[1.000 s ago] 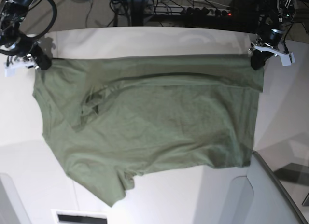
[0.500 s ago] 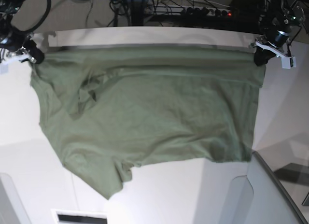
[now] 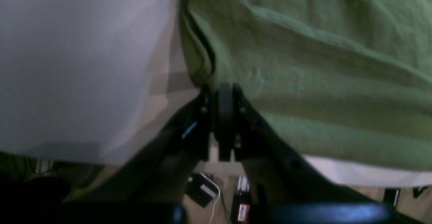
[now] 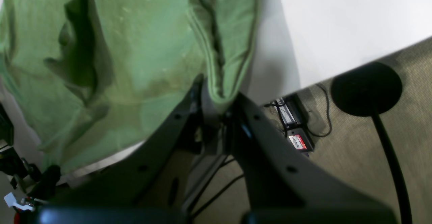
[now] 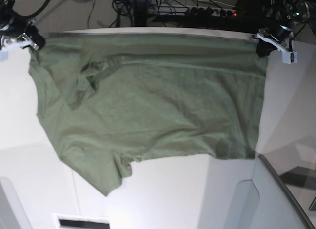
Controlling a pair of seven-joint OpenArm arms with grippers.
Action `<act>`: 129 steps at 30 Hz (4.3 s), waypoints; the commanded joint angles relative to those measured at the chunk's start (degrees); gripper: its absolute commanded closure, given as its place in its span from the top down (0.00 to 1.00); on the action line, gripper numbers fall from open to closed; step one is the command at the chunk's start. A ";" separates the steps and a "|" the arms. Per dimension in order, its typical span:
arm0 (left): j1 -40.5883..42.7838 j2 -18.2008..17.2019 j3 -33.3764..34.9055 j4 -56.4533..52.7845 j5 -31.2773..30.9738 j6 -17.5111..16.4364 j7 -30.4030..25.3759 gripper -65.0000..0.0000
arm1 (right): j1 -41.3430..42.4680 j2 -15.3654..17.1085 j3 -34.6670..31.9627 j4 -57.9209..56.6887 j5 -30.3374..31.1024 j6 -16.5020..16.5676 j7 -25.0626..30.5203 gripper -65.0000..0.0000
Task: Layout the t-shirt on the table in an organized manner, then fold the t-shirt properly
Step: 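Grasp the shirt edge with both grippers and lift it, then swing the held shirt up and lay it back across the table, then drag the shirt edge with both grippers to spread it flat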
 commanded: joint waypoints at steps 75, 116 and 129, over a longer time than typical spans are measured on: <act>-25.76 -3.82 26.60 5.96 18.89 12.17 13.02 0.00 | 21.32 12.44 -16.80 -6.50 0.99 -10.48 0.59 0.00; -8.36 -7.33 26.42 6.23 18.81 12.26 7.31 0.00 | 2.77 14.11 -16.80 -10.02 0.99 -10.21 10.79 0.00; -5.81 -7.60 26.34 7.64 18.72 14.54 7.57 0.00 | 0.23 14.11 -16.80 -7.29 0.99 -10.30 10.79 0.00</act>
